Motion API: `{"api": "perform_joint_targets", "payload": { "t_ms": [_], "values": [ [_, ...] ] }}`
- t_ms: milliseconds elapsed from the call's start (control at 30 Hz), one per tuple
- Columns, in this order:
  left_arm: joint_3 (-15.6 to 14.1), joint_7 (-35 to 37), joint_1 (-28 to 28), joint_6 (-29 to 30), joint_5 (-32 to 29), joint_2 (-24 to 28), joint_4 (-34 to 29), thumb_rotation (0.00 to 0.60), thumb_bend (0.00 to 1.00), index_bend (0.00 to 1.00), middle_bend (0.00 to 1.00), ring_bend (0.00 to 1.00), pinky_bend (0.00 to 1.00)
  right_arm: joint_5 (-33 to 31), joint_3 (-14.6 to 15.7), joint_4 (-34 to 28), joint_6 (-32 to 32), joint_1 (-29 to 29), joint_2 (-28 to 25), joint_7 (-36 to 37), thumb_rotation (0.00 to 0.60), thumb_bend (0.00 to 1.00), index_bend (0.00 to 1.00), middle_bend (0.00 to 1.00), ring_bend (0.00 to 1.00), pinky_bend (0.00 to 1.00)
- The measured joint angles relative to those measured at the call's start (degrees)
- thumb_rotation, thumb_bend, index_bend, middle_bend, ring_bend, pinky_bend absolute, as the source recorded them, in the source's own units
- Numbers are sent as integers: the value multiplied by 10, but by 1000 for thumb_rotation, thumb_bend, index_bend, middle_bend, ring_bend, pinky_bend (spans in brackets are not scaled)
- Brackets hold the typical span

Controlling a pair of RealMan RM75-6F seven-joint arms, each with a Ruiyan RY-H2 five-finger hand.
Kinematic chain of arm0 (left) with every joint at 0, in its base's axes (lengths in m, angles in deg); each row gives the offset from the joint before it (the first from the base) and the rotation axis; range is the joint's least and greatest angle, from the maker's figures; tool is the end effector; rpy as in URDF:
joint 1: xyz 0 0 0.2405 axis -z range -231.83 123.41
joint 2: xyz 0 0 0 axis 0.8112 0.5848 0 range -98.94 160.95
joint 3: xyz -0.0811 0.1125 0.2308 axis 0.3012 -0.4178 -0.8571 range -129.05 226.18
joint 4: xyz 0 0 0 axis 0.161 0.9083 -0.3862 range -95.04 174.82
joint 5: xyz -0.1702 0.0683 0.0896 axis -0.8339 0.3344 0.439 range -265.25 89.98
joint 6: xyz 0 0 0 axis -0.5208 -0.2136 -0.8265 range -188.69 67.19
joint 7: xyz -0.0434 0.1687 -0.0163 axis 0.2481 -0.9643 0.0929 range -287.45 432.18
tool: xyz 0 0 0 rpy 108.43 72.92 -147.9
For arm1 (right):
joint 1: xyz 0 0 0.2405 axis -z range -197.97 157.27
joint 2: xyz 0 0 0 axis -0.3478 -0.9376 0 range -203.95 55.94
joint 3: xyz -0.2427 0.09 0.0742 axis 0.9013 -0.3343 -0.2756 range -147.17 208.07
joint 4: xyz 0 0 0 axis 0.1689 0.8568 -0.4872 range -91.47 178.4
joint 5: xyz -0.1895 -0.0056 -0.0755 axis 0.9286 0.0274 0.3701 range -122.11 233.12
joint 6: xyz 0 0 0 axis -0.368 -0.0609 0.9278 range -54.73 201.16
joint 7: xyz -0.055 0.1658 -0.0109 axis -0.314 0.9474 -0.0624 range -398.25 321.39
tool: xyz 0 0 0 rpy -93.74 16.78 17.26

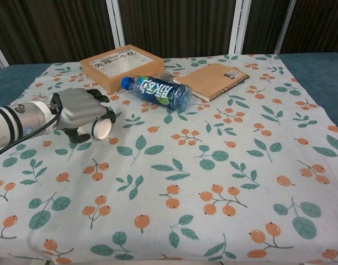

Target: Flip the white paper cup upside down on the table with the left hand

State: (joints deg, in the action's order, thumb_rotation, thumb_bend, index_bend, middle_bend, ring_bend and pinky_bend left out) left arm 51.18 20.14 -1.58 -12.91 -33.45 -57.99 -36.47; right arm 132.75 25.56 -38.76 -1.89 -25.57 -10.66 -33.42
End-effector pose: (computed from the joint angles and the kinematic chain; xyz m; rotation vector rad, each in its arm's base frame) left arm -0.1630 0.4088 -0.0415 -2.1078 -0.3047 -0.3656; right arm -0.3871 -0.2211 0.1903 1.3042 -0.9839 0.6950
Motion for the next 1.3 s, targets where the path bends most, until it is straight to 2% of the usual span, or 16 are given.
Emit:
{"api": "perform_joint_targets", "payload": {
  "t_ms": [233, 400, 600, 800, 1000, 1133, 1300],
  "values": [
    [-3, 32, -2, 9, 25, -2, 7, 600, 456, 352, 359, 21, 77, -2, -1, -7, 5, -3, -4, -5, 600, 72, 0, 0, 0, 0],
    [-2, 70, -6, 14, 47, -1, 7, 600, 462, 379, 389, 57, 88, 0, 2, -9, 10, -5, -8, -5, 600, 71, 0, 0, 0, 0],
    [12, 169, -24, 46, 94, 14, -19, 600, 461, 398, 407, 74, 85, 2, 1, -5, 7, -5, -10, 2, 600, 72, 0, 0, 0, 0],
    [33, 345, -57, 79, 127, 33, -47, 600, 458, 411, 419, 82, 81, 13, 1, 6, -4, -4, -3, 11, 600, 71, 0, 0, 0, 0],
    [48, 574, -98, 89, 148, 44, -54, 600, 458, 409, 414, 72, 28, 12, 5, 0, 3, -5, -6, 5, 600, 71, 0, 0, 0, 0],
    [49, 725, -130, 100, 176, 37, -31, 600, 458, 407, 412, 67, 27, 9, 6, -9, 8, -6, -8, -5, 600, 71, 0, 0, 0, 0],
    [41, 837, -159, 111, 214, 2, 44, 600, 458, 399, 408, 53, 32, 10, 6, -14, 10, -9, -9, -9, 600, 71, 0, 0, 0, 0]
  ]
}}
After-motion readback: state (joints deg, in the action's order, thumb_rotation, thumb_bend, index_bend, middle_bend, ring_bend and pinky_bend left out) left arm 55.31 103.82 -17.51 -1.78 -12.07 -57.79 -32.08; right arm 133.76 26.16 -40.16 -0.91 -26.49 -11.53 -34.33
